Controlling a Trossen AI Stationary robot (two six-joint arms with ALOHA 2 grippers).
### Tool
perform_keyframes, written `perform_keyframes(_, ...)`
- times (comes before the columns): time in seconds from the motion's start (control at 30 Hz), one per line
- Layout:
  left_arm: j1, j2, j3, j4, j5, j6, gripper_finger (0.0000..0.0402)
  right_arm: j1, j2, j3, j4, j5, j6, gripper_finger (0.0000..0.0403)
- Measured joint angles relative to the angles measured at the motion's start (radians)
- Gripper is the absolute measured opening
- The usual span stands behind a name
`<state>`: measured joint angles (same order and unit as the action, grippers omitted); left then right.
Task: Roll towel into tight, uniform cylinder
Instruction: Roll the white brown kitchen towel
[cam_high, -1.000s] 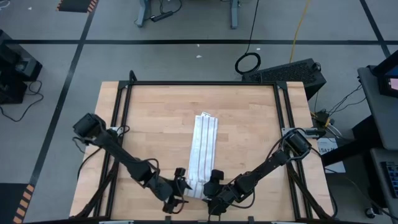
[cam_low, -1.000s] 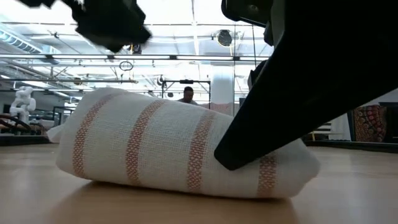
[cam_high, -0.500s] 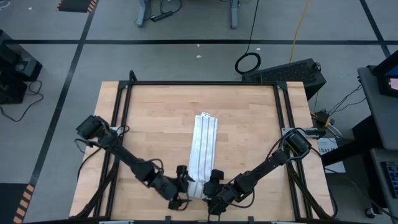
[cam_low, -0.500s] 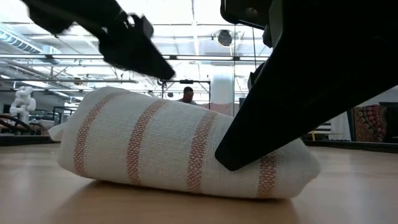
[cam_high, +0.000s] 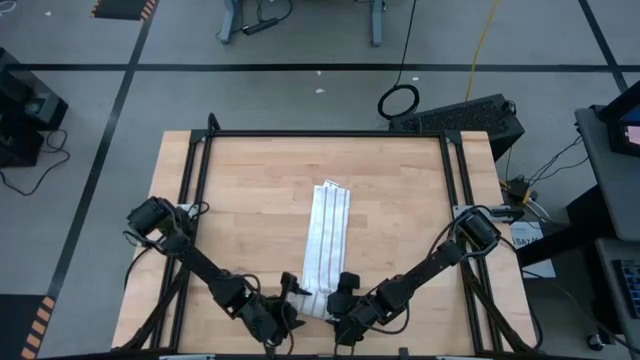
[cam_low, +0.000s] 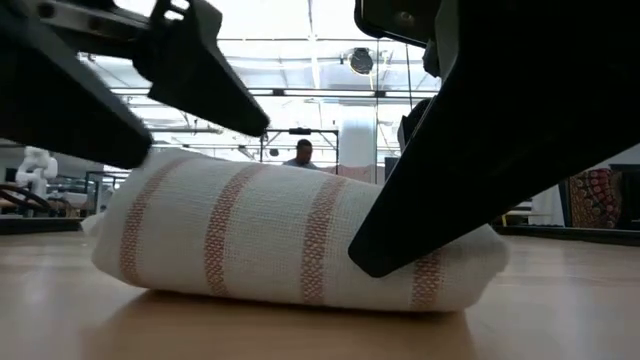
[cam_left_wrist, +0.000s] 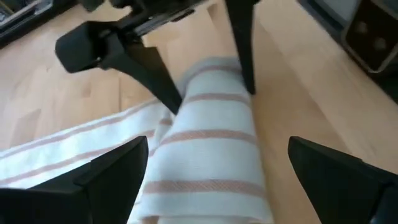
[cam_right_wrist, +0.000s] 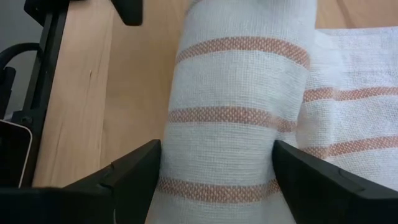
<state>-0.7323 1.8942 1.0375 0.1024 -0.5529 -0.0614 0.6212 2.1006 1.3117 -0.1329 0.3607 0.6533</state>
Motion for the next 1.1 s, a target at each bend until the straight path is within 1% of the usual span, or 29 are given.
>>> perform_keyframes(0.1,0.012,0.008,0.000,-0.011,0.004,-0.012,0.0389,0.000,0.000,0.000,0.000,0.000,-0.001,0.0297)
perform_keyframes(0.3,0.034,0.054,0.000,-0.001,0.112,-0.038,0.0389,0.000,0.000,0.000,-0.002,0.000,-0.002,0.0297)
perform_keyframes(0.43,0.034,0.081,0.000,-0.003,0.117,-0.039,0.0386,0.000,0.000,0.000,-0.005,0.000,0.005,0.0297)
perform_keyframes(0.5,0.035,0.091,0.000,-0.001,0.116,-0.071,0.0379,0.000,0.000,0.000,-0.006,0.000,0.005,0.0297)
perform_keyframes(0.7,0.052,0.095,0.000,-0.005,0.079,-0.183,0.0329,0.000,0.000,0.000,-0.008,0.000,-0.013,0.0297)
perform_keyframes(0.8,0.066,0.095,0.000,-0.005,0.080,-0.229,0.0302,0.000,0.000,0.000,-0.010,0.000,-0.014,0.0297)
perform_keyframes(0.93,0.089,0.094,0.000,-0.001,0.144,-0.262,0.0260,0.000,-0.025,-0.002,-0.053,-0.004,-0.014,0.0297)
perform_keyframes(1.1,0.100,0.092,0.000,0.015,0.189,-0.275,0.0192,0.009,-0.086,-0.002,-0.160,-0.002,-0.016,0.0297)
